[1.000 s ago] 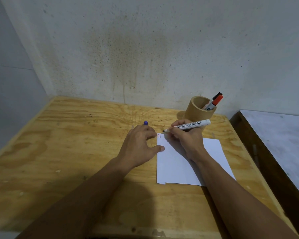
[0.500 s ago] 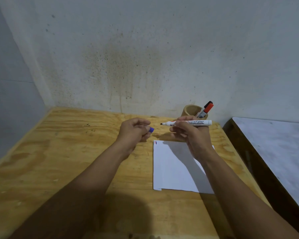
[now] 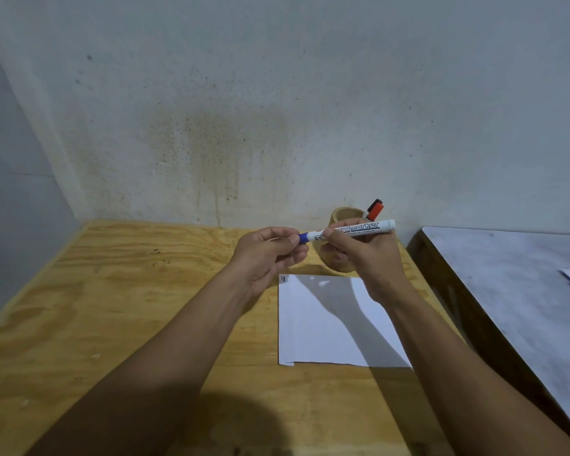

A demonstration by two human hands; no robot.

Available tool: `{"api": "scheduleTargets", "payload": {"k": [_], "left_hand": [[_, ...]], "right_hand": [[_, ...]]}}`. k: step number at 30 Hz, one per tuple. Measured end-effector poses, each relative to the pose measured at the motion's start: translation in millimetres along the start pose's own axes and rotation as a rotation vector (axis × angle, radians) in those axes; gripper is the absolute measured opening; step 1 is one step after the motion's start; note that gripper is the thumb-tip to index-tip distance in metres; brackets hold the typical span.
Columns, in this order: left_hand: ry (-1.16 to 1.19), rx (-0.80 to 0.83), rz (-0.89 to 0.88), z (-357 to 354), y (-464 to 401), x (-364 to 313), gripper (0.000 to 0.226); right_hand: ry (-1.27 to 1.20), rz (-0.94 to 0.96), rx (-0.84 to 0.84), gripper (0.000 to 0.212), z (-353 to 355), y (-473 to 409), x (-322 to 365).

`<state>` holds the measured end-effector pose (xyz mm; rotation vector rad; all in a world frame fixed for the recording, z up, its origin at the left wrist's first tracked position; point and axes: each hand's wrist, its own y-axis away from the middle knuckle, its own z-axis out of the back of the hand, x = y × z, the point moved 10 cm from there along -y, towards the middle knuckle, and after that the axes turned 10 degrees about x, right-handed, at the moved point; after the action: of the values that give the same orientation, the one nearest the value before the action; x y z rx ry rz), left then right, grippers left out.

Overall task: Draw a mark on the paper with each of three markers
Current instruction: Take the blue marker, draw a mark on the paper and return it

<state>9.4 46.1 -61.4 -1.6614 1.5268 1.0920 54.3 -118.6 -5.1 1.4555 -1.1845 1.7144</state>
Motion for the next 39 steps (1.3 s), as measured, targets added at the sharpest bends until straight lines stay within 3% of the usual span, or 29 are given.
{"api": "scheduleTargets", "payload": {"k": [10, 16, 19, 22, 25, 27, 32, 39], "left_hand": [[-0.107, 0.026, -0.095, -35.1, -2.7, -19.4, 0.001], [-0.698, -0.052, -0.179, -53.1, -11.9, -32.6, 0.021], [-0.965, -0.053, -0.290, -61.4, -18.9, -41.6, 0.027], [-1.229, 0.069, -0.359, -80.4, -28.1, -38.6, 0.039], [-1.500, 0.178, -0.332, -92.9, -35.1, -26.3, 0.051], [-1.626, 0.212, -0.352, -99.5, -34.1, -20.6, 0.045], [-1.686, 0.201, -0.391, -102.5, -29.0, -18.0, 0.044], [-1.636, 0.196, -0.378, -95.2, -29.8, -15.7, 0.049]], "right_hand": [[0.157, 0.028, 0.017, 0.030, 14.0, -10.9, 18.5], [0.210, -0.037, -0.142, 0.029, 56.6, -21.2, 37.7], [0.510, -0.101, -0.123, 0.036, 76.8, -28.5, 62.4], [0.886, -0.112, -0.073, 0.037, 87.8, -45.8, 81.8], [1.060, -0.048, -0.072, 0.027, 89.0, -62.5, 92.1], [1.089, -0.063, -0.033, 0.019, 83.0, -71.7, 87.4], [1.114, -0.093, 0.068, 0.024, 62.2, -90.8, 60.5], [1.225, -0.088, 0.022, 0.028, 56.9, -98.7, 30.7]]}}
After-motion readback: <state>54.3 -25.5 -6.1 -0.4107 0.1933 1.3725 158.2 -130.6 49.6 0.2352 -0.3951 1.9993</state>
